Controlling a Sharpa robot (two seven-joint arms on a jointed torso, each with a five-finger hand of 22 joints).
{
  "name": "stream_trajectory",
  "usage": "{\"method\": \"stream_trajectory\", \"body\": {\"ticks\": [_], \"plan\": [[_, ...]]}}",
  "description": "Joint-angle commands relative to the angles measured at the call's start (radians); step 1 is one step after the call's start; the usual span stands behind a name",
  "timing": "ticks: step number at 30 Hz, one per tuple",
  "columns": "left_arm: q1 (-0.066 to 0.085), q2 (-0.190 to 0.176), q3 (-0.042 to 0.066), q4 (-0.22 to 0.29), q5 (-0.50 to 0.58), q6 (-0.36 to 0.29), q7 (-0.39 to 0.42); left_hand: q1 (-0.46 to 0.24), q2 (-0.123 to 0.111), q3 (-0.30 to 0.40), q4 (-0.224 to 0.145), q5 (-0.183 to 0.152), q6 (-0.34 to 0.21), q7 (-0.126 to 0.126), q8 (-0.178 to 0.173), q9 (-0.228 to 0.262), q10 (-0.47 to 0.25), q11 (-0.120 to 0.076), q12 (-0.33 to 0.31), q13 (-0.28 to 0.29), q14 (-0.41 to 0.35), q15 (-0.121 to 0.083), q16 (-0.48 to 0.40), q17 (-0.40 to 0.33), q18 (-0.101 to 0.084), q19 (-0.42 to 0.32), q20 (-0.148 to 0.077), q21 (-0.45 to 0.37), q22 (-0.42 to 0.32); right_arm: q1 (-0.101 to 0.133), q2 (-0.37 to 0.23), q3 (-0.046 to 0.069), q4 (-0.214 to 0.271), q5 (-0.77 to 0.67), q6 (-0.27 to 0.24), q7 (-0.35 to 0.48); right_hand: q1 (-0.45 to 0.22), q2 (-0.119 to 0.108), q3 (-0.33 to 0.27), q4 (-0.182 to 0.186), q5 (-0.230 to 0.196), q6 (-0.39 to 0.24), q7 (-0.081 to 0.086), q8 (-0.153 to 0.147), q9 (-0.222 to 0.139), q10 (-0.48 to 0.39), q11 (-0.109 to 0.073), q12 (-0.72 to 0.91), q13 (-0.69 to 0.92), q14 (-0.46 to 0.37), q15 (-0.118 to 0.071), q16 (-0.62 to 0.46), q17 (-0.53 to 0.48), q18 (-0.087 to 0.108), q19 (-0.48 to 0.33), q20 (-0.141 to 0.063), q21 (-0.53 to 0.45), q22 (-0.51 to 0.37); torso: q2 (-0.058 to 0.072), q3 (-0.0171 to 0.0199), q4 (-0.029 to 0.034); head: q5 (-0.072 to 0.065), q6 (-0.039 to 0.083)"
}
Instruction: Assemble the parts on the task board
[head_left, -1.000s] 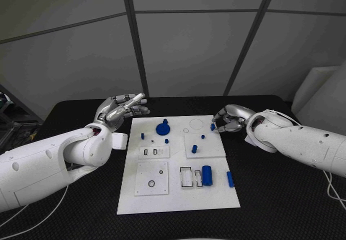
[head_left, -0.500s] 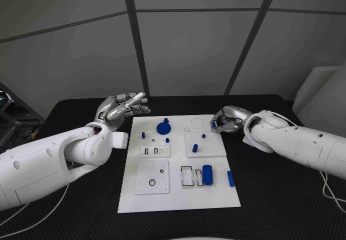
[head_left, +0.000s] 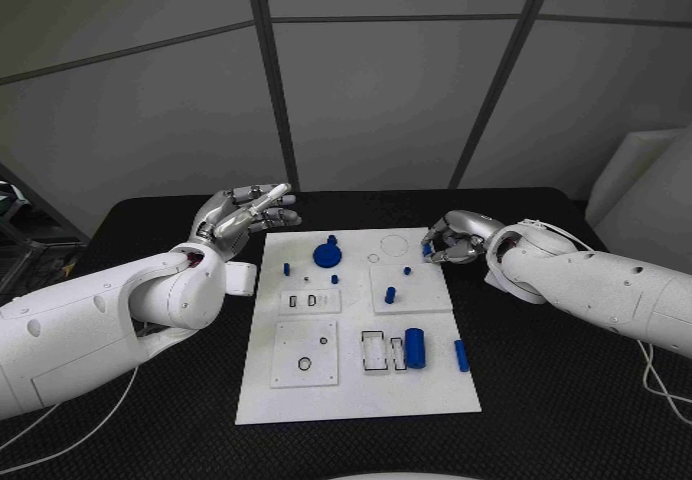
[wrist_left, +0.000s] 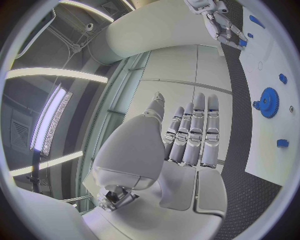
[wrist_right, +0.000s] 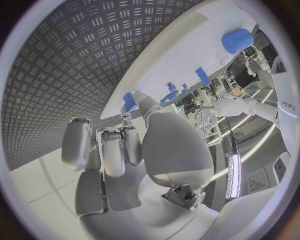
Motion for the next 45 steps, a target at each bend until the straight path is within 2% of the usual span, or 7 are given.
{"method": "stream_trajectory", "body": {"ticks": [1, 9, 12, 25, 28, 37, 45], "plan": [[0.001, 0.001, 0.001, 0.0, 0.0, 0.013, -0.005, -0.001, 0.009, -0.001, -0.005, -0.002, 0.004, 0.0, -0.006, 0.0, 0.007, 0.002, -0.004, 0.001, 0.002, -0.002, -0.007, -0.001, 0.002, 0.002, 0.001, -0.006, -0.001, 0.002, 0.001, 0.0, -0.002, 0.0, -0.015, -0.003, -0.001, 0.01, -0.004, 0.004, -0.006, 0.01, 0.0, 0.004, 0.002, 0.072, 0.008, 0.006, 0.178, 0.098, 0.009, 0.005, 0.237, -0.007, 0.001, 0.006, 0.007, 0.003, 0.0, -0.0001, -0.0009, 0.0, 0.0], [0.001, 0.002, 0.001, 0.0, 0.0, 0.013, -0.006, -0.001, 0.009, -0.001, -0.005, -0.002, 0.004, 0.0, -0.006, 0.0, 0.007, 0.002, -0.004, 0.001, 0.002, -0.002, -0.007, -0.001, 0.002, 0.002, 0.001, -0.006, -0.001, 0.002, 0.003, 0.0, -0.006, 0.004, -0.03, 0.001, 0.003, 0.039, 0.009, 0.004, -0.011, 0.087, -0.012, 0.038, 0.012, 0.077, -0.001, 0.016, 0.19, 0.1, 0.005, 0.01, 0.246, -0.009, 0.0, 0.007, 0.02, 0.021, 0.0, 0.0003, -0.0002, 0.0, -0.001], [0.001, 0.001, 0.001, 0.0, 0.0, 0.013, -0.006, -0.001, 0.009, -0.001, -0.005, -0.002, 0.004, 0.0, -0.006, 0.0, 0.007, 0.002, -0.004, 0.001, 0.002, -0.002, -0.007, -0.001, 0.002, 0.002, 0.001, -0.006, -0.001, 0.002, 0.004, 0.0, -0.006, 0.004, -0.037, 0.0, 0.014, 0.056, 0.026, -0.002, -0.068, 0.119, -0.026, 0.049, 0.017, 0.079, -0.013, 0.02, 0.195, 0.1, -0.005, 0.011, 0.248, -0.009, 0.0, -0.001, 0.025, 0.028, 0.0, 0.0002, 0.0004, -0.001, -0.002], [0.001, -0.001, 0.001, 0.0, 0.0, 0.013, -0.007, -0.001, 0.011, -0.002, -0.006, -0.002, 0.005, 0.0, -0.007, 0.0, 0.007, 0.002, -0.006, 0.001, 0.001, -0.002, -0.009, -0.001, 0.002, 0.002, 0.001, -0.007, -0.002, 0.002, 0.0, 0.001, 0.014, 0.027, -0.086, -0.004, 0.014, 0.063, 0.038, -0.004, -0.075, 0.138, -0.034, 0.052, 0.021, 0.083, -0.02, 0.028, 0.203, 0.102, -0.012, 0.015, 0.255, -0.012, 0.002, -0.007, 0.032, 0.042, -0.001, 0.0009, -0.001, 0.001, -0.004], [0.001, -0.001, 0.001, -0.002, 0.0, 0.012, -0.007, -0.001, 0.011, -0.002, -0.006, -0.002, 0.005, 0.0, -0.007, 0.0, 0.007, 0.002, -0.006, 0.001, 0.001, -0.002, -0.009, -0.001, 0.002, 0.002, 0.001, -0.007, -0.002, 0.002, -0.013, 0.001, 0.04, 0.042, -0.103, -0.017, 0.011, 0.061, 0.038, -0.003, -0.071, 0.137, -0.034, 0.05, 0.02, 0.083, -0.02, 0.028, 0.204, 0.102, -0.012, 0.015, 0.255, -0.012, 0.002, -0.008, 0.033, 0.043, -0.003, 0.0009, -0.0027, 0.004, -0.004], [0.001, -0.001, 0.0, -0.013, 0.004, 0.012, -0.01, -0.001, 0.011, -0.002, -0.006, -0.002, 0.005, 0.0, -0.007, 0.0, 0.007, 0.002, -0.006, 0.001, 0.001, -0.002, -0.009, -0.001, 0.002, 0.002, 0.001, -0.007, -0.002, 0.019, -0.068, 0.005, 0.235, 0.085, -0.12, -0.1, 0.006, 0.061, 0.038, -0.001, -0.067, 0.137, -0.034, 0.048, 0.02, 0.084, -0.021, 0.032, 0.207, 0.102, -0.013, 0.015, 0.256, -0.013, 0.004, -0.01, 0.036, 0.048, -0.015, -0.0039, -0.0067, 0.013, -0.007], [0.001, 0.011, 0.0, -0.024, 0.006, 0.013, -0.013, -0.001, 0.011, -0.003, -0.007, -0.002, 0.005, 0.0, -0.008, 0.0, 0.008, 0.002, -0.006, 0.001, 0.001, -0.002, -0.01, -0.001, 0.002, 0.002, 0.001, -0.007, -0.002, 0.035, -0.042, 0.007, 0.342, 0.051, -0.104, -0.164, 0.005, 0.061, 0.039, 0.0, -0.066, 0.136, -0.034, 0.046, 0.02, 0.085, -0.021, 0.032, 0.208, 0.102, -0.013, 0.015, 0.255, -0.013, 0.004, -0.01, 0.037, 0.05, -0.025, -0.008, -0.0016, 0.023, -0.016]]}}
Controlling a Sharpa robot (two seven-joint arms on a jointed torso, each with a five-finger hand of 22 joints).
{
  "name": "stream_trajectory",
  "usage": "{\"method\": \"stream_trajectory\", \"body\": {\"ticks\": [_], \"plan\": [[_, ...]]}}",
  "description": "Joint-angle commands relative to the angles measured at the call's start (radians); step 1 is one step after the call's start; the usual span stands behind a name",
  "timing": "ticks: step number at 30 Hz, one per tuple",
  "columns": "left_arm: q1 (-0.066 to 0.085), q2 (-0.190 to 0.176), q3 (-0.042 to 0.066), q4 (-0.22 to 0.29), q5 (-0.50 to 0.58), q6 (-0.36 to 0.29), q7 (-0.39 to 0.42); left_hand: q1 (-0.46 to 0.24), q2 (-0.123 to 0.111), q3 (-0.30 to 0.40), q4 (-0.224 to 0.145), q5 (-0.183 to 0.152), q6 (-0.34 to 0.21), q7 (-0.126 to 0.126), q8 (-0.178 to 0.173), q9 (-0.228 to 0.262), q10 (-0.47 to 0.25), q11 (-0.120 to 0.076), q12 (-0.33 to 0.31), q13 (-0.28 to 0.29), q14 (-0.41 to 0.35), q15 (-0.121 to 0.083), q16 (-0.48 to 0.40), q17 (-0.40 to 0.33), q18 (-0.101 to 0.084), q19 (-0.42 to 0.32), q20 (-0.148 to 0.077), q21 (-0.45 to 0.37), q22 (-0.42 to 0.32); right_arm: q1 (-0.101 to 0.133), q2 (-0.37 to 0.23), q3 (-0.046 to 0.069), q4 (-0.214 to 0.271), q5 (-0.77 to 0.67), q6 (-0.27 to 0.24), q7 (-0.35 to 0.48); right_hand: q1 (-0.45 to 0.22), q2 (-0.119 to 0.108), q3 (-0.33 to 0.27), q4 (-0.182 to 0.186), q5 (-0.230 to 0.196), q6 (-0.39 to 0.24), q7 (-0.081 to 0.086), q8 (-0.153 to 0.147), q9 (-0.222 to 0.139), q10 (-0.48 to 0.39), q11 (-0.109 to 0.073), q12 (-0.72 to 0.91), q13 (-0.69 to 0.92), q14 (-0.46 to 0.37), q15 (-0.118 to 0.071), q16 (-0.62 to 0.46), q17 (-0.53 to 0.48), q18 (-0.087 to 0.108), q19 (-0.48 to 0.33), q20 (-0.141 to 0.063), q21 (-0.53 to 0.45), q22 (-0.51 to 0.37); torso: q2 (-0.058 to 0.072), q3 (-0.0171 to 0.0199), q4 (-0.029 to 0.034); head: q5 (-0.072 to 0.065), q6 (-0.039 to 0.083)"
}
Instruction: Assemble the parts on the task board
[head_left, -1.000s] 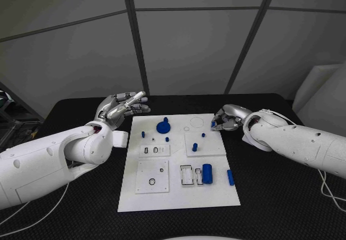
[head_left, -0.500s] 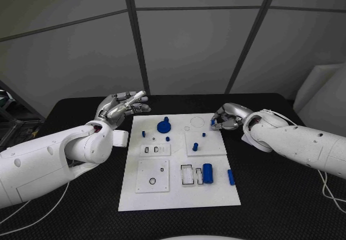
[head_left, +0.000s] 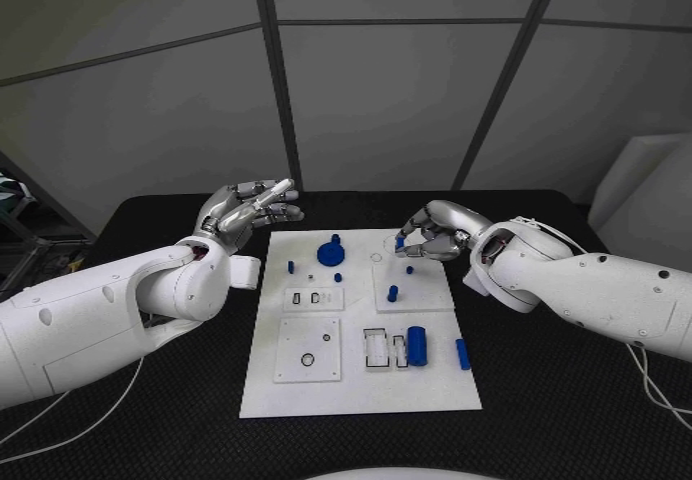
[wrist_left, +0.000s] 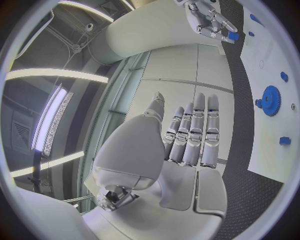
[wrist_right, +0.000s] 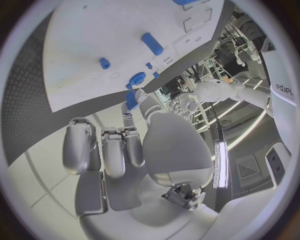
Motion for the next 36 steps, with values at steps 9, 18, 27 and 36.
{"method": "stream_trajectory", "body": {"ticks": [9, 18, 27, 36], "plan": [[0.002, 0.03, 0.0, -0.026, 0.006, 0.014, -0.009, -0.001, 0.011, 0.0, -0.004, -0.002, 0.005, 0.0, -0.004, 0.0, 0.008, 0.002, -0.006, 0.001, 0.001, -0.002, -0.005, -0.001, 0.002, 0.002, 0.001, -0.003, -0.001, 0.004, 0.143, -0.001, 0.011, -0.116, 0.03, -0.121, -0.007, 0.004, 0.009, 0.002, 0.011, 0.003, 0.002, -0.002, -0.001, 0.079, -0.008, 0.003, 0.207, 0.101, -0.006, 0.002, 0.253, -0.013, 0.0, -0.007, 0.007, 0.002, -0.015, -0.0079, 0.0116, 0.018, -0.018], [0.002, 0.04, 0.0, -0.036, 0.006, 0.013, -0.01, -0.001, 0.011, 0.0, -0.005, -0.002, 0.006, 0.0, -0.004, 0.0, 0.008, 0.002, -0.006, 0.001, 0.001, -0.002, -0.005, -0.001, 0.002, 0.002, 0.001, -0.004, -0.001, -0.019, 0.248, -0.008, -0.02, -0.203, 0.071, -0.189, -0.008, 0.003, 0.01, 0.002, 0.015, 0.0, 0.003, -0.005, -0.001, 0.078, -0.007, 0.001, 0.206, 0.101, -0.005, 0.001, 0.251, -0.013, -0.001, -0.007, 0.007, 0.0, -0.014, -0.0081, 0.0132, 0.027, -0.022], [0.002, 0.04, 0.0, -0.039, 0.006, 0.009, -0.008, -0.001, 0.012, 0.0, -0.005, -0.002, 0.006, 0.0, -0.004, 0.0, 0.009, 0.001, -0.006, 0.001, 0.001, -0.002, -0.006, -0.001, 0.002, 0.002, 0.001, -0.004, -0.002, -0.038, 0.292, -0.056, -0.037, -0.258, 0.101, -0.217, -0.014, 0.002, 0.012, 0.004, 0.017, -0.003, 0.005, -0.01, -0.002, 0.077, -0.005, -0.002, 0.203, 0.1, -0.004, -0.002, 0.247, -0.013, -0.001, -0.007, 0.007, 0.0, -0.013, -0.0068, 0.0121, 0.038, -0.027], [0.002, 0.039, 0.0, -0.04, 0.006, 0.007, -0.007, -0.001, 0.012, 0.0, -0.005, -0.002, 0.006, 0.0, -0.004, 0.0, 0.009, 0.001, -0.006, 0.001, 0.001, -0.002, -0.006, -0.001, 0.002, 0.002, 0.001, -0.004, -0.002, -0.057, 0.307, -0.065, -0.052, -0.276, 0.116, -0.223, -0.014, 0.002, 0.012, 0.004, 0.017, -0.003, 0.005, -0.01, -0.002, 0.077, -0.005, -0.002, 0.203, 0.1, -0.004, -0.002, 0.247, -0.013, -0.001, -0.007, 0.007, 0.0, -0.014, -0.0062, 0.0102, 0.048, -0.035]]}}
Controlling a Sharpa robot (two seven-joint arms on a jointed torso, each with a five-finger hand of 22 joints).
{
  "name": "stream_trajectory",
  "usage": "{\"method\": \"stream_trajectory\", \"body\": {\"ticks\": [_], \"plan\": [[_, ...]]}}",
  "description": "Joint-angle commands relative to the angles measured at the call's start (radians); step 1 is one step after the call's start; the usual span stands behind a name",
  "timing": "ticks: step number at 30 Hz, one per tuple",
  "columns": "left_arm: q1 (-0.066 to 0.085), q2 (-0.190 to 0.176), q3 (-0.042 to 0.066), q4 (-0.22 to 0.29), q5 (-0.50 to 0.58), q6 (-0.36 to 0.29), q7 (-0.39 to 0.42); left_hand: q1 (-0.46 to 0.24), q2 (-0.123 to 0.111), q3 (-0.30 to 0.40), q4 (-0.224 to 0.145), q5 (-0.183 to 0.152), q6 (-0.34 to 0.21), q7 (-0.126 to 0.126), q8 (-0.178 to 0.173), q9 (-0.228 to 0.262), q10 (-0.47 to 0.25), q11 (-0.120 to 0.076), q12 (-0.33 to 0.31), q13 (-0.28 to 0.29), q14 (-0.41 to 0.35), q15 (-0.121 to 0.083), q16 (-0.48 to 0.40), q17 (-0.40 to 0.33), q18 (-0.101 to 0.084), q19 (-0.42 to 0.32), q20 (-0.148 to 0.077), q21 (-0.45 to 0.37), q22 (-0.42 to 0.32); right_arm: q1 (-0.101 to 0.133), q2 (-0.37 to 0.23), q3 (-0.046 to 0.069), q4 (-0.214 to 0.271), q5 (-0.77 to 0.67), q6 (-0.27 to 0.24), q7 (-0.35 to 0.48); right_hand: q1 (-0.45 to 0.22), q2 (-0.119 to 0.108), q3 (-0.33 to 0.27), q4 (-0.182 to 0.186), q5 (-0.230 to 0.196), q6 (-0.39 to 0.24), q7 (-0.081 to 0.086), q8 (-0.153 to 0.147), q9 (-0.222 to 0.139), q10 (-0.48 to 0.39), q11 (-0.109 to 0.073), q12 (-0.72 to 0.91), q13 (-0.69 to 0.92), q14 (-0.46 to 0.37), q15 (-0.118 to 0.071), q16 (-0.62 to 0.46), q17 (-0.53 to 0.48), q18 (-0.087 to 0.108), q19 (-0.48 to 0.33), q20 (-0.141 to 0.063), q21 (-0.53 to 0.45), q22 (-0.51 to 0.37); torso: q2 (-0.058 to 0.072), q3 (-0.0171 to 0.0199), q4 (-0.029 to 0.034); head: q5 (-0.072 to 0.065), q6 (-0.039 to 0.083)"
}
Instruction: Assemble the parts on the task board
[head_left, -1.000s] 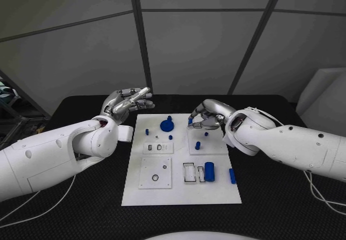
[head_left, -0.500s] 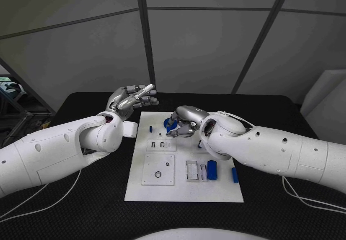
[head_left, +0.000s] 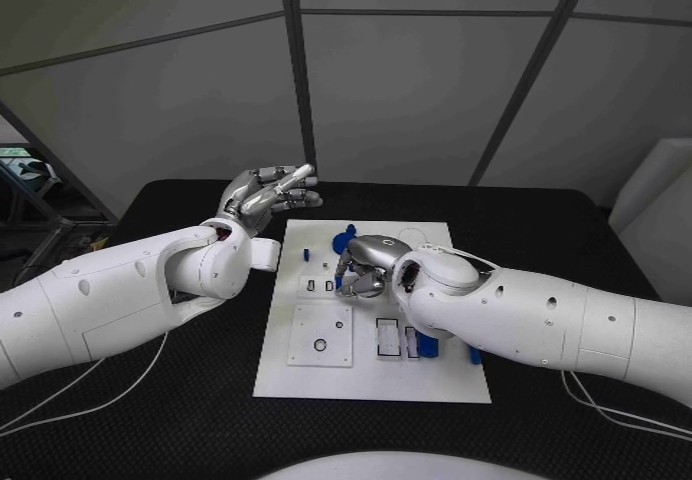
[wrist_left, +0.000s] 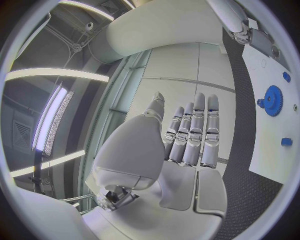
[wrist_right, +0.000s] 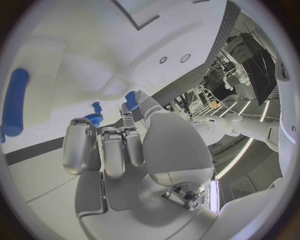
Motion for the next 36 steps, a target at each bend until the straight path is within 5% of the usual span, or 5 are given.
{"method": "stream_trajectory", "body": {"ticks": [1, 36], "plan": [[0.002, 0.0, 0.001, 0.0, 0.001, 0.007, -0.002, -0.001, 0.012, 0.0, -0.005, -0.002, 0.007, 0.0, -0.004, 0.0, 0.006, -0.002, -0.006, 0.001, 0.001, -0.002, -0.006, -0.001, 0.002, 0.002, 0.001, -0.004, -0.002, -0.002, 0.004, -0.001, -0.002, -0.034, 0.023, -0.016, -0.009, -0.002, 0.008, 0.0, 0.004, 0.004, 0.002, 0.001, 0.002, 0.077, -0.006, -0.002, 0.203, 0.1, -0.005, -0.002, 0.246, -0.013, -0.001, -0.007, 0.003, 0.0, 0.0, 0.0001, -0.001, 0.003, -0.002], [0.002, -0.003, 0.001, 0.001, 0.001, 0.011, -0.005, -0.002, 0.013, -0.002, -0.005, -0.002, 0.008, -0.001, -0.004, 0.0, 0.008, -0.003, -0.006, 0.001, 0.002, -0.002, -0.007, -0.001, 0.002, 0.002, 0.001, -0.005, -0.002, -0.014, 0.025, -0.002, -0.04, -0.056, 0.044, -0.03, -0.024, -0.022, 0.01, -0.002, 0.002, -0.021, 0.015, -0.026, -0.004, 0.069, 0.005, -0.021, 0.186, 0.096, 0.004, -0.01, 0.233, -0.011, -0.009, 0.0, -0.001, -0.01, -0.001, -0.0001, -0.0007, 0.006, -0.012]]}}
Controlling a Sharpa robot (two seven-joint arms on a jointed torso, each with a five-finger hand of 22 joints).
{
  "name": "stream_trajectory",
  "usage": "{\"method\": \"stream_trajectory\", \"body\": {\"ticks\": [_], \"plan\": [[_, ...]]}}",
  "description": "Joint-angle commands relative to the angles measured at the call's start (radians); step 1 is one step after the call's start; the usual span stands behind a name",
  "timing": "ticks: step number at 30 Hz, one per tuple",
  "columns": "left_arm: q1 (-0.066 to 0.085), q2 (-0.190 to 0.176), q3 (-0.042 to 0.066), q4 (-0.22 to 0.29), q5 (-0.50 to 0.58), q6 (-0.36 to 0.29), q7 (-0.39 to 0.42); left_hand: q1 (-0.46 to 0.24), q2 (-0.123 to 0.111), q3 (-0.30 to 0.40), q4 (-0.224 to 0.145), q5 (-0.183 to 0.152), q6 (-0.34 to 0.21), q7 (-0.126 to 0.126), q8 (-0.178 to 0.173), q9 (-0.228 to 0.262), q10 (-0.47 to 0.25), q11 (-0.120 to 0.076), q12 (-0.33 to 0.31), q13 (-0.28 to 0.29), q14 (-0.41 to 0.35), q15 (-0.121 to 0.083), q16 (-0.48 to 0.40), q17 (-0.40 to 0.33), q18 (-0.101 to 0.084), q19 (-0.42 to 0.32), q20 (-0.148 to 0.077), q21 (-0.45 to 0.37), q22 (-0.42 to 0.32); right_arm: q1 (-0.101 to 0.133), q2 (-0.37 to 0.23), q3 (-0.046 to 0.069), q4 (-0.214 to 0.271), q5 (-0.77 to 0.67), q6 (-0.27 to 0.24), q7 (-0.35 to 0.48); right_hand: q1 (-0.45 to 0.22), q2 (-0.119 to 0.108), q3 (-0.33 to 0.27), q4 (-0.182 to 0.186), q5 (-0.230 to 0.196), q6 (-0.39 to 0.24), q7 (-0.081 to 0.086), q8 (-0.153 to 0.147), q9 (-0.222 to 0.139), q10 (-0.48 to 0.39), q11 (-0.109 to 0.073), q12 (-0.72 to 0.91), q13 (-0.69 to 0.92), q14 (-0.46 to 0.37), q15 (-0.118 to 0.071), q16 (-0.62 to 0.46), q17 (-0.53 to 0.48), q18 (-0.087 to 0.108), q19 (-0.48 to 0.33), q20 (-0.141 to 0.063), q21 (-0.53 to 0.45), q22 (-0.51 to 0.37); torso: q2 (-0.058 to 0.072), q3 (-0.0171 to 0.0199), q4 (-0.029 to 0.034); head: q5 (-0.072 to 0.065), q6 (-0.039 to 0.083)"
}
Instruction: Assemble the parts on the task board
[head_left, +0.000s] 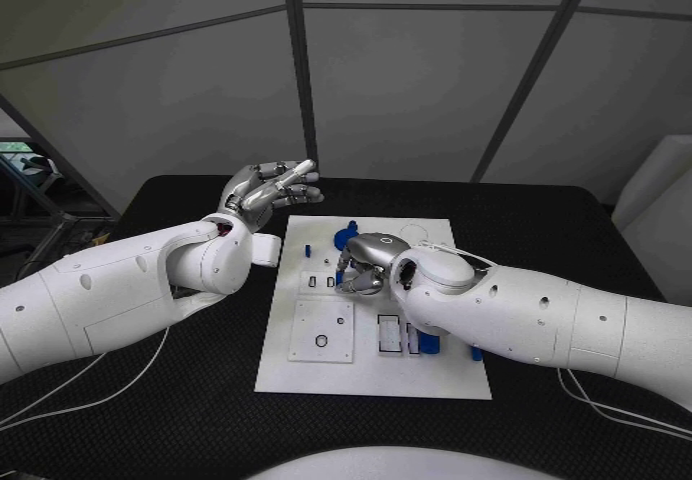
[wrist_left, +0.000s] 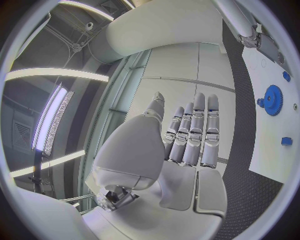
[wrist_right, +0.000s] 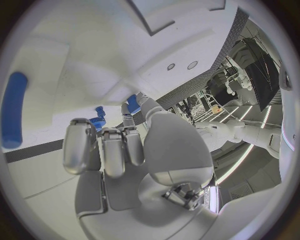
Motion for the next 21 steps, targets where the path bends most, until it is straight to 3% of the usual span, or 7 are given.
{"method": "stream_trajectory", "body": {"ticks": [1, 21], "plan": [[0.002, 0.0, 0.001, 0.001, 0.0, 0.011, -0.005, 0.001, 0.01, -0.002, -0.005, -0.002, 0.008, -0.001, -0.004, 0.0, 0.008, -0.003, -0.006, 0.001, 0.002, -0.002, -0.003, -0.001, 0.002, 0.002, 0.001, -0.005, -0.001, -0.003, 0.0, -0.003, -0.003, -0.012, 0.034, -0.02, -0.008, -0.007, 0.005, -0.003, 0.002, -0.007, 0.005, -0.008, -0.002, 0.069, 0.006, -0.007, 0.186, 0.096, 0.005, -0.005, 0.232, -0.011, -0.009, 0.001, -0.001, -0.001, -0.001, -0.0002, -0.0004, 0.0, -0.001], [0.002, 0.001, 0.001, -0.003, 0.0, 0.013, -0.008, 0.0, 0.01, -0.003, -0.005, -0.002, 0.008, -0.001, -0.005, 0.0, 0.008, -0.003, -0.007, 0.001, 0.002, -0.002, -0.004, -0.001, 0.002, 0.002, 0.001, -0.005, -0.002, -0.003, 0.003, -0.003, -0.002, -0.014, 0.024, -0.022, -0.025, -0.026, -0.001, 0.001, -0.009, -0.037, 0.017, -0.029, -0.006, 0.064, 0.017, -0.019, 0.176, 0.094, 0.014, -0.011, 0.224, -0.009, -0.015, 0.009, -0.005, -0.01, 0.0, -0.0001, -0.0005, -0.001, -0.004]]}}
